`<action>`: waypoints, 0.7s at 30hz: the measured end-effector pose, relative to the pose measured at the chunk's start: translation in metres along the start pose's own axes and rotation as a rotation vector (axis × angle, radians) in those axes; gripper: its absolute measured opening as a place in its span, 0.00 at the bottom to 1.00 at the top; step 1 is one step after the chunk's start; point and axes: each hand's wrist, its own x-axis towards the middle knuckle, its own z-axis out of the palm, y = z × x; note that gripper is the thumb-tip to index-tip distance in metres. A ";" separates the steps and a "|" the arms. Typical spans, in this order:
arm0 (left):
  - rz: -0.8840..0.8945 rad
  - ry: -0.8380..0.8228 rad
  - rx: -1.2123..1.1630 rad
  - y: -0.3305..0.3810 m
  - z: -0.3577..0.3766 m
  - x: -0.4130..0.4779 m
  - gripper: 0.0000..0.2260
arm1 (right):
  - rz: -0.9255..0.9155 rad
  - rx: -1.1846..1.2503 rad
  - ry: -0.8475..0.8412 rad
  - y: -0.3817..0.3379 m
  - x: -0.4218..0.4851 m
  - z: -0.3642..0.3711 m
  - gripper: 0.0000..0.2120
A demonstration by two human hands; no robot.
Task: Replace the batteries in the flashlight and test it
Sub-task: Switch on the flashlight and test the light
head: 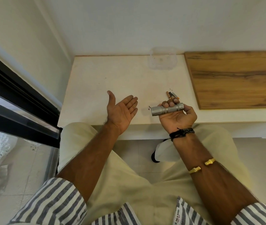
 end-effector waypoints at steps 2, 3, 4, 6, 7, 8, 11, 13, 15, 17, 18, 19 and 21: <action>-0.002 -0.001 0.008 0.000 0.001 0.000 0.46 | 0.009 0.001 -0.004 -0.001 0.000 0.000 0.09; -0.003 -0.001 0.010 0.000 0.001 -0.001 0.46 | 0.013 -0.003 -0.007 -0.001 0.000 0.000 0.09; -0.004 0.000 0.009 0.000 0.001 -0.001 0.46 | 0.016 -0.012 -0.009 -0.001 0.000 0.000 0.09; -0.008 0.003 0.009 -0.001 0.002 -0.001 0.46 | 0.016 -0.029 -0.009 -0.001 -0.001 0.002 0.08; -0.011 0.003 0.011 -0.001 0.002 -0.001 0.46 | 0.014 -0.034 -0.009 0.000 -0.001 0.003 0.08; -0.018 0.001 0.011 -0.001 0.001 0.000 0.46 | 0.011 -0.034 -0.009 0.000 -0.002 0.003 0.08; -0.047 -0.022 0.004 -0.001 0.001 0.000 0.47 | 0.018 -0.007 -0.004 0.001 -0.003 0.002 0.10; -0.055 -0.026 0.003 -0.001 0.001 0.001 0.47 | 0.039 0.003 -0.003 0.001 -0.004 0.001 0.12; -0.059 -0.029 0.001 -0.002 0.000 0.002 0.47 | 0.059 -0.019 -0.001 0.000 -0.003 0.002 0.12; -0.060 -0.035 0.003 -0.002 0.000 0.001 0.47 | 0.062 -0.106 0.027 0.000 0.000 0.003 0.06; -0.058 -0.034 0.005 -0.002 0.000 0.001 0.47 | 0.058 -0.160 0.055 0.001 0.001 0.004 0.05; -0.054 -0.030 0.006 -0.001 0.001 0.001 0.47 | 0.058 -0.217 0.084 0.002 0.002 0.004 0.06; -0.036 -0.007 -0.001 0.000 0.001 0.001 0.46 | 0.059 -0.312 0.114 0.002 0.003 0.004 0.06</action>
